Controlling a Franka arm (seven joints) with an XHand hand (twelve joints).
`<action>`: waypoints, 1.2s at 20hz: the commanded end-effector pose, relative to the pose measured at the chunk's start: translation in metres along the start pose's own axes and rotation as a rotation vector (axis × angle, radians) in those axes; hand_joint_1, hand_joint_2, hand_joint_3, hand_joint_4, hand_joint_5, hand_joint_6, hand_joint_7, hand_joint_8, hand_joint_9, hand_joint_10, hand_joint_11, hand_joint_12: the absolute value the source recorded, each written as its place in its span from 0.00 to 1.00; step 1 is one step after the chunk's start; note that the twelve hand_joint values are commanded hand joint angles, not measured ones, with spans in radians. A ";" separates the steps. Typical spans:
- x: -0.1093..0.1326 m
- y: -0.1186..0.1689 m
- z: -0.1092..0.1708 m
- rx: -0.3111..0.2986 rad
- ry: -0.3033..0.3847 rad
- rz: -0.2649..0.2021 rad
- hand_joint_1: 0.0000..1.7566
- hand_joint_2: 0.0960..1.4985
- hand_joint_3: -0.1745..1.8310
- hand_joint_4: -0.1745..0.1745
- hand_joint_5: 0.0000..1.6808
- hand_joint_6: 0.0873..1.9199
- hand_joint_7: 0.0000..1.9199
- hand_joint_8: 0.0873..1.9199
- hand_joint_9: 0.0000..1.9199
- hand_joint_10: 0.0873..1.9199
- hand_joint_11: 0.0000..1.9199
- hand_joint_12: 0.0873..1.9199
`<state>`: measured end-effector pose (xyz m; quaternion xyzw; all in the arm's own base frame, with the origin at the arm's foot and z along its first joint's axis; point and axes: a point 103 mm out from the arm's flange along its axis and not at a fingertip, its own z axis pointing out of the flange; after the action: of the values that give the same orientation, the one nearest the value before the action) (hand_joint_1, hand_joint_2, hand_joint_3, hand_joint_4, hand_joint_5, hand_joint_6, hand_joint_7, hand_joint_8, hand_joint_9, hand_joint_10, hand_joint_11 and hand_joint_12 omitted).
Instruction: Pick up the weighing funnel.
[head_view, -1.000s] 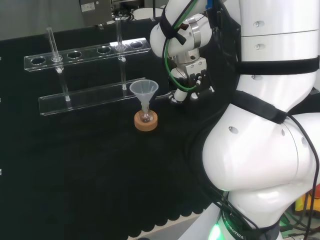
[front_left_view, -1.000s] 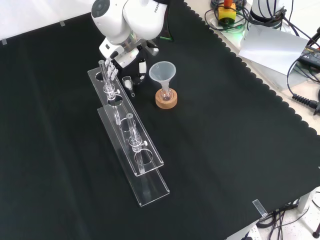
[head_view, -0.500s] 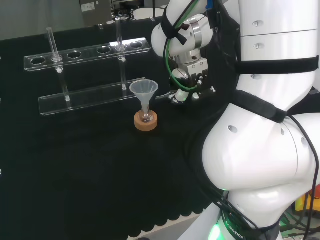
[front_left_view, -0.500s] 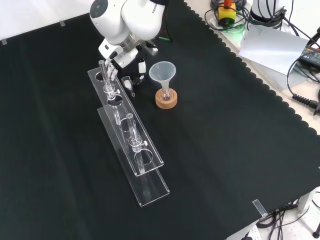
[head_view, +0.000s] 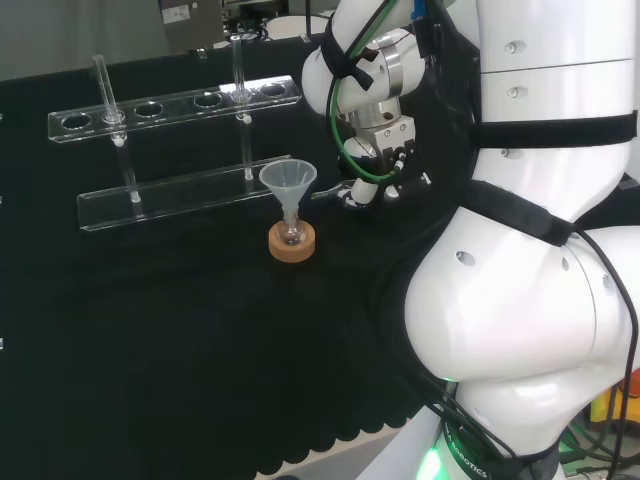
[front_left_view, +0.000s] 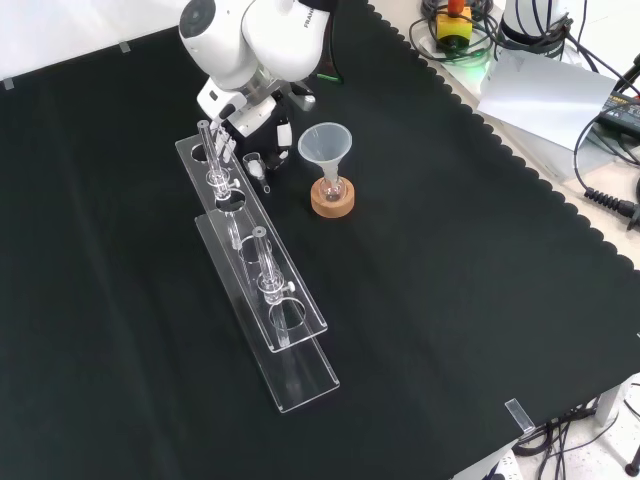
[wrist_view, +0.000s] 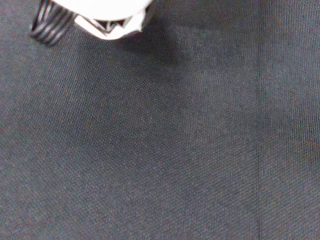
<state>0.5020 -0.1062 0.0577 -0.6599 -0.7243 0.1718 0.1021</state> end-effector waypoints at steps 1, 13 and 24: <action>0.000 0.002 0.001 0.008 0.003 -0.013 0.54 0.36 0.48 0.32 0.38 0.39 0.25 0.35 0.40 0.26 0.25 0.66; -0.005 0.001 0.004 0.032 -0.024 0.004 0.62 0.45 0.42 0.75 0.65 0.49 0.31 0.32 0.45 0.23 0.27 0.65; -0.024 -0.018 -0.026 -0.010 0.042 0.018 0.63 0.41 0.49 0.60 0.65 0.52 0.30 0.31 0.46 0.22 0.28 0.64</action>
<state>0.5019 -0.1199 0.0735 -0.6634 -0.7200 0.1718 0.1091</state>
